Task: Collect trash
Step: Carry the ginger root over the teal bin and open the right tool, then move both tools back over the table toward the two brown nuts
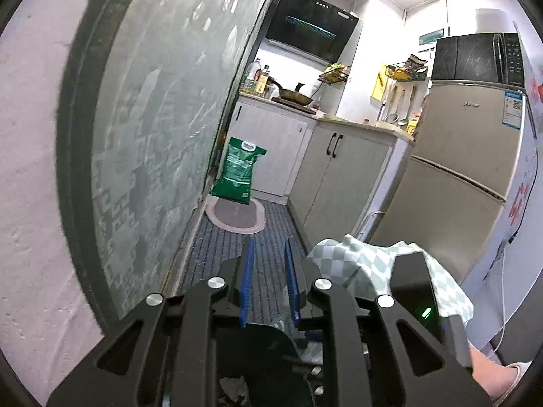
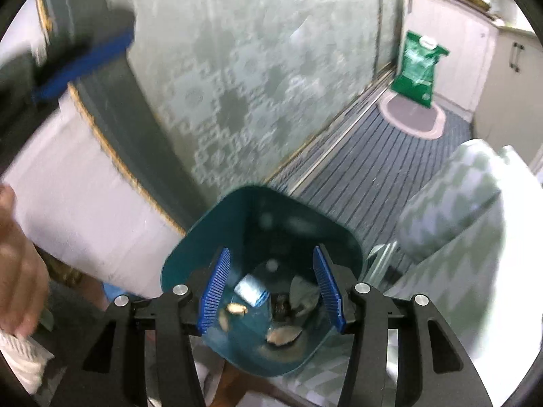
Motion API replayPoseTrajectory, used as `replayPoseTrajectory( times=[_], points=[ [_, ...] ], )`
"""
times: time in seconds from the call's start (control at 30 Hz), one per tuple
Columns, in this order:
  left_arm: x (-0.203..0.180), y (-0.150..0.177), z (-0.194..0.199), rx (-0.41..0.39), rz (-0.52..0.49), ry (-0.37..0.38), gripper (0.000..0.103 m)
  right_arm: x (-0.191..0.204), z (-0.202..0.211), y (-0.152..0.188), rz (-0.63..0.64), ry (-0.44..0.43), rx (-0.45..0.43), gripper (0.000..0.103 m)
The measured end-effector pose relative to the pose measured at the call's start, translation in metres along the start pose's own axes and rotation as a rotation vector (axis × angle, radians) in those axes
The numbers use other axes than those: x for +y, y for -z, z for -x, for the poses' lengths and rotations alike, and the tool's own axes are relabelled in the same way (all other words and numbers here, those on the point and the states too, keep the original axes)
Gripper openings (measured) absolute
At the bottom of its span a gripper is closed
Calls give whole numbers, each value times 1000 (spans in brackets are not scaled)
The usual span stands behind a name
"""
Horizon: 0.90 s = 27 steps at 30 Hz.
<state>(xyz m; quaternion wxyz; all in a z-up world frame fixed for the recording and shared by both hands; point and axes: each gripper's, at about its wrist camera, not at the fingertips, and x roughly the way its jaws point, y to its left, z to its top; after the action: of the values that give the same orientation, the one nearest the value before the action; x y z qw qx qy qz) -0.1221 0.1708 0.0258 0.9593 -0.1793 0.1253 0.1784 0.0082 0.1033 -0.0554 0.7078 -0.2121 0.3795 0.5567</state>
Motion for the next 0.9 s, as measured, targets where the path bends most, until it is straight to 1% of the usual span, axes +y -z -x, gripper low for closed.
replayPoseTrajectory(
  times=[0.13,0.2,0.4,0.63,0.67,0.73,0.9],
  points=[
    [-16,-3,-5,-3,-10,20,21,-18,31,-3,-27,34,-80,52],
    [-24,-3,-9,4,-14,28,26,-29,45,-1,-43,54,-110,52],
    [-50,-2,-23,24,-32,59,31,-65,82,11,-89,122,-165,52],
    [-86,3,-43,48,-64,103,40,-102,113,30,-145,172,-203,52],
    [-89,5,-44,53,-69,106,42,-107,115,33,-152,180,-204,52],
    [-99,9,-52,71,-83,114,42,-116,121,41,-163,195,-203,52],
    [-118,18,-69,122,-103,133,49,-138,128,61,-194,235,-187,52]
  ],
)
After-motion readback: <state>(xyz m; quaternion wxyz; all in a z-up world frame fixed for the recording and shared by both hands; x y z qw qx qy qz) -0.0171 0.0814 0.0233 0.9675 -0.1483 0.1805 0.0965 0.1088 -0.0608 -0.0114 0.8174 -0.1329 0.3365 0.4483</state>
